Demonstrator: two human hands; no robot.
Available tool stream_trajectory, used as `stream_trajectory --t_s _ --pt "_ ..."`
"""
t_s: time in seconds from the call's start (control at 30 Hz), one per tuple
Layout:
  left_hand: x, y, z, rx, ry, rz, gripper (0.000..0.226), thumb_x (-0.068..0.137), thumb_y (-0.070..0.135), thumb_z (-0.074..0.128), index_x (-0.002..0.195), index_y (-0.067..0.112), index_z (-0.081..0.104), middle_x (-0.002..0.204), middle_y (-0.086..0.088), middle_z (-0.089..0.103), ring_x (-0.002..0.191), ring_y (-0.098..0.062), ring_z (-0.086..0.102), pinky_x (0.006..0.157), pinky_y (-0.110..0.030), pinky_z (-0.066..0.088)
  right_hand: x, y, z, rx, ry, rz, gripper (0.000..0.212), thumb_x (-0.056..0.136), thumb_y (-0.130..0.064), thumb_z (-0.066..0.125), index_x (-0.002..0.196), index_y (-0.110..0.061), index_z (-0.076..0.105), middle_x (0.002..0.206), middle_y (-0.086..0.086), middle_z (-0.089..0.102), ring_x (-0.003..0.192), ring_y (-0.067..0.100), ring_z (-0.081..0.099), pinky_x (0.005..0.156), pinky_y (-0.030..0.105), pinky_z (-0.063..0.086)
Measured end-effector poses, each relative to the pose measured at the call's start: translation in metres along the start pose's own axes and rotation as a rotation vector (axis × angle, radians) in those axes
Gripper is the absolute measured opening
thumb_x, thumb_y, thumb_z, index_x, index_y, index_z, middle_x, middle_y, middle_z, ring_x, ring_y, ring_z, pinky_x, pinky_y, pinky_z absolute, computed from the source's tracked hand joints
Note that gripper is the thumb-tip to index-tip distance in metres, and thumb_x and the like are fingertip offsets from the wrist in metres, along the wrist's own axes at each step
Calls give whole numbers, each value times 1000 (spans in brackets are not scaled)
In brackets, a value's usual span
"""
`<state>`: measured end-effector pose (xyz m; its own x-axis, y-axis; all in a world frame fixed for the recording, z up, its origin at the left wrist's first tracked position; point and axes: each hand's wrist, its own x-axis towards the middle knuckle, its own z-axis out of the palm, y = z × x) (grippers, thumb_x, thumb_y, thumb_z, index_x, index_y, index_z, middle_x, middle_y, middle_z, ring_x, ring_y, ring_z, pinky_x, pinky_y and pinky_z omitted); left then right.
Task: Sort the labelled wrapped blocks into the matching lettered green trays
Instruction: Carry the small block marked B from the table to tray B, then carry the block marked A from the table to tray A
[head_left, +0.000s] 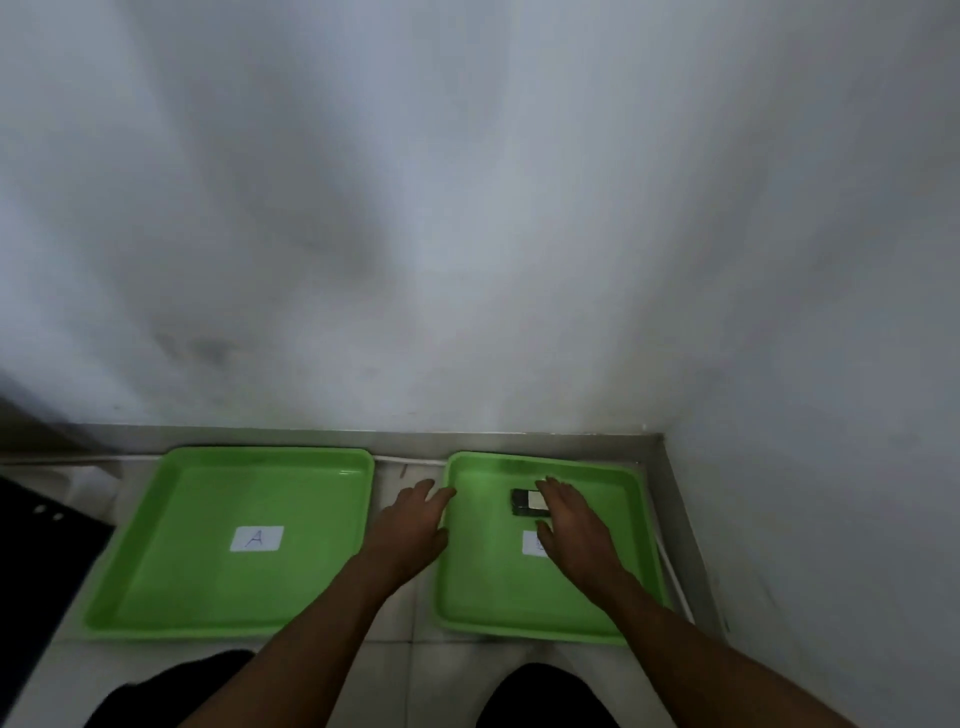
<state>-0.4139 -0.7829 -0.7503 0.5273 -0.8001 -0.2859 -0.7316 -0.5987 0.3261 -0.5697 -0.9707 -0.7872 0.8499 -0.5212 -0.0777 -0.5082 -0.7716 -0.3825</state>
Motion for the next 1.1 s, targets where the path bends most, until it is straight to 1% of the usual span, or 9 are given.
stream_trajectory --t_s 0.1,0.17,0.27,0.37,0.53,0.77,0.87,0.97,1.1 --pt "-24 0 -31 -1 77 24 58 92 22 54 146 19 35 151 -12 36 137 -33 37 102 -46 44 -15 -40 -18 -34 84 -51 52 90 -14 59 139 -8 40 144 16 44 133 30 37 106 43 39" --pt "-37 -6 -50 11 124 50 57 92 21 54 146 20 36 151 -12 37 137 -33 37 103 -45 43 -20 -65 -30 -55 134 -88 52 91 -16 57 139 -8 39 144 16 43 133 30 38 105 43 39" --pt "-49 -17 -82 13 162 66 56 91 21 54 144 20 38 151 -11 37 136 -33 37 102 -47 45 -21 -98 -54 -79 183 -128 56 90 -16 58 141 -7 36 146 17 40 134 31 35 109 42 32" --pt "-69 -20 -128 35 166 44 56 90 21 54 144 20 38 150 -9 38 134 -32 39 101 -45 45 -24 -136 -97 -89 199 -161 55 92 -16 57 141 -7 35 148 17 37 135 31 33 112 37 23" --pt "-122 5 -248 47 162 2 54 94 24 52 145 22 35 152 -7 36 135 -30 37 99 -46 45 -45 -211 -211 -95 226 -203 51 93 -17 56 139 -6 38 146 17 40 134 30 35 110 35 24" --pt "-227 86 -445 3 190 12 53 94 23 51 145 21 36 152 -9 37 134 -30 38 98 -46 46 -99 -312 -413 -102 199 -238 53 95 -21 53 142 -7 34 149 16 36 137 27 31 111 30 17" --pt "-273 119 -518 -6 204 0 53 95 25 51 145 22 36 152 -8 37 135 -28 38 98 -46 46 -126 -356 -494 -79 205 -232 53 96 -23 51 143 -8 32 150 14 34 138 26 29 112 30 19" --pt "-316 142 -573 -14 206 -26 53 95 27 51 146 23 35 152 -6 36 135 -27 38 98 -45 47 -150 -395 -553 -56 184 -221 52 96 -25 50 143 -10 33 151 14 34 139 27 28 112 34 24" --pt "-364 153 -619 -9 213 -59 53 96 28 50 146 24 33 154 -5 34 137 -26 37 101 -45 46 -174 -440 -598 -52 147 -243 52 95 -26 50 142 -12 33 151 13 34 138 27 29 109 39 31"
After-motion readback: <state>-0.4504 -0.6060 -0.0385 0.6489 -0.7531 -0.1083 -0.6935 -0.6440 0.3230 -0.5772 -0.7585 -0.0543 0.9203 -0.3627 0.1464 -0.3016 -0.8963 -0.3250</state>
